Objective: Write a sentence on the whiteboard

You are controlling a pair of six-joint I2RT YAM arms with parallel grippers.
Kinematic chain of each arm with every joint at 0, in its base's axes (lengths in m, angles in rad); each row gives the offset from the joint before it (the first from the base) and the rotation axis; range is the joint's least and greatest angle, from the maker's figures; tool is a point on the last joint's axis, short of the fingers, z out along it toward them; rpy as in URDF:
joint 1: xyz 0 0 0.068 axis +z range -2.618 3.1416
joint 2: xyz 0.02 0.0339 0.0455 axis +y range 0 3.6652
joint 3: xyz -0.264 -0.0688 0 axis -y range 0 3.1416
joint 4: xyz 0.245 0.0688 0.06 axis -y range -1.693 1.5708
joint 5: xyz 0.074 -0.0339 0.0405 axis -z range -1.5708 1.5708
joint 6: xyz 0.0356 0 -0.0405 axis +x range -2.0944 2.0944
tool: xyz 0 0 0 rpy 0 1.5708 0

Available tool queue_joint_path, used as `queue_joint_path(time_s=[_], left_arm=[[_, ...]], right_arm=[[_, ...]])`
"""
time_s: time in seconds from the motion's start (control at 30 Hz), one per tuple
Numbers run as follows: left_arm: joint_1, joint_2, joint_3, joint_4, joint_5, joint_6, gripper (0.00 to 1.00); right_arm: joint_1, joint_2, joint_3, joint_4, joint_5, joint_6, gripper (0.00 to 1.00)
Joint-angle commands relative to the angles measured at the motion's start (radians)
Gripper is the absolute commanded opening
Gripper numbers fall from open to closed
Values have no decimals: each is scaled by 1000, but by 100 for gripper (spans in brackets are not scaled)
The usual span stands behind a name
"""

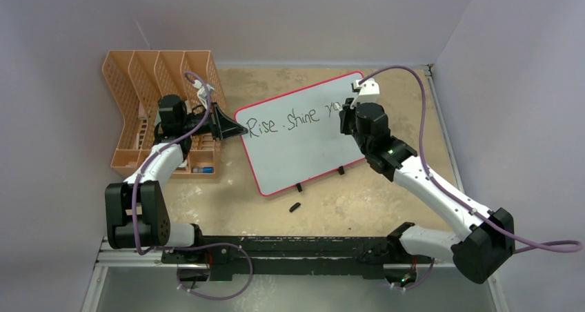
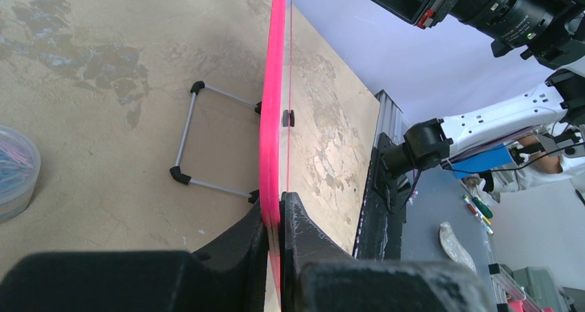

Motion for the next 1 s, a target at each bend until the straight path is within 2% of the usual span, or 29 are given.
queue_joint_path(time_s=[0.0,0.4,0.77,0.97], left_arm=[[-3,-13,30,2,-17,37,0],[-2,-13,30,3,-19,36,0],[6,-12,31,2,-17,34,0],[7,-11,32,0,-15,35,0]], right_arm=[[-1,2,45,37,-40,-11,0],[-2,-13,46,13,-44,-12,0],[-4,-87,9,-34,48,-38,0],[-35,-82,-1,-15,40,-44,0]])
